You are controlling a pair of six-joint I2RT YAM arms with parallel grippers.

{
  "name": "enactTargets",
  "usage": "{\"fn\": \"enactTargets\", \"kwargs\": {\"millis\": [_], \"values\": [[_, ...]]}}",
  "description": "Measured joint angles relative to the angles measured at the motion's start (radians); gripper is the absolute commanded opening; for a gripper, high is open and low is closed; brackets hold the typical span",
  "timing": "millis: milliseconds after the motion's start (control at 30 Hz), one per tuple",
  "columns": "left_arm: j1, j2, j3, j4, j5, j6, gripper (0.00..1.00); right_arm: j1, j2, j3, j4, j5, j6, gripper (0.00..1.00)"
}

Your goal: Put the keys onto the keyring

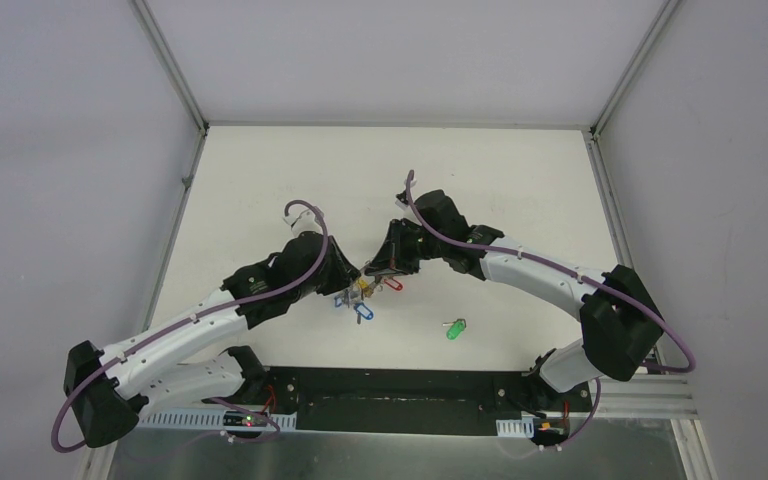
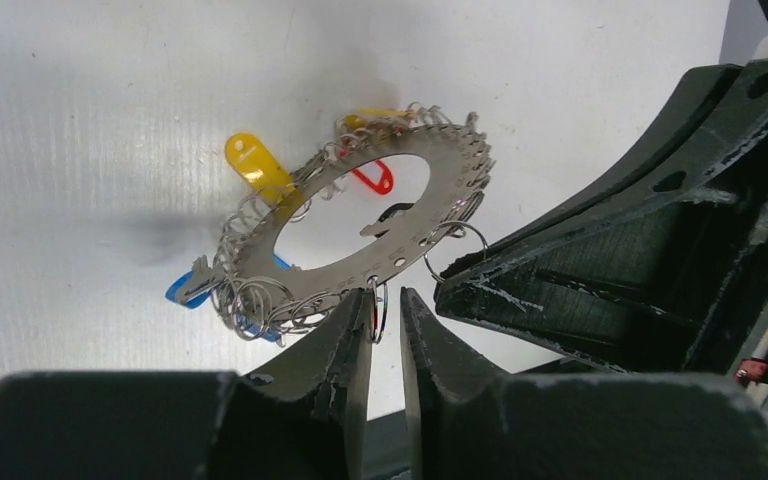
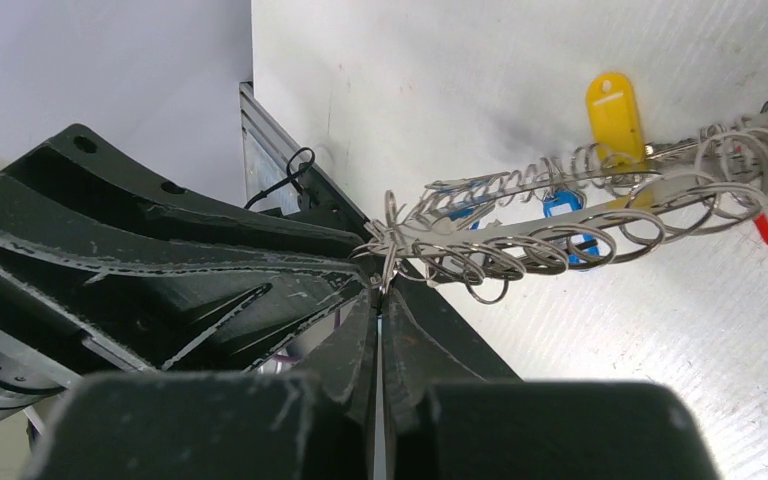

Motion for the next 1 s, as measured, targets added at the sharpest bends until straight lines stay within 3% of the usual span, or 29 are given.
{"fn": "enactTargets", "kwargs": {"millis": [233,367,433,567,667,767,1000], "values": [[0.000,0.032,0.000,-0.002,0.000,-0.002,0.00,0.000,0.000,-0.011,0.001,0.000,0.000,0.00],[0.000,0.030,0.000,-0.002,0.000,-0.001,0.00,0.000,0.000,-0.011,0.003,0.000,0.000,0.00],[0.000,0.026,0.000,-0.004,0.000,0.005,0.00,0.000,0.000,-0.011,0.003,0.000,0.000,0.09],[0.000,0.018,0.022,-0.032,0.002,0.060,0.00,0.000,-0.005,-0.011,0.009,-0.008,-0.008,0.46],[0.000,0.018,0.082,-0.071,0.009,0.138,0.00,-0.004,-0.042,-0.014,0.008,-0.014,-0.034,0.65],[0.000,0.023,0.166,-0.100,0.036,0.227,0.00,-0.011,-0.118,-0.015,-0.002,-0.013,-0.089,0.72],[0.000,0.067,0.338,-0.133,0.166,0.481,0.00,-0.034,-0.300,0.007,-0.044,0.003,-0.301,0.74]]}}
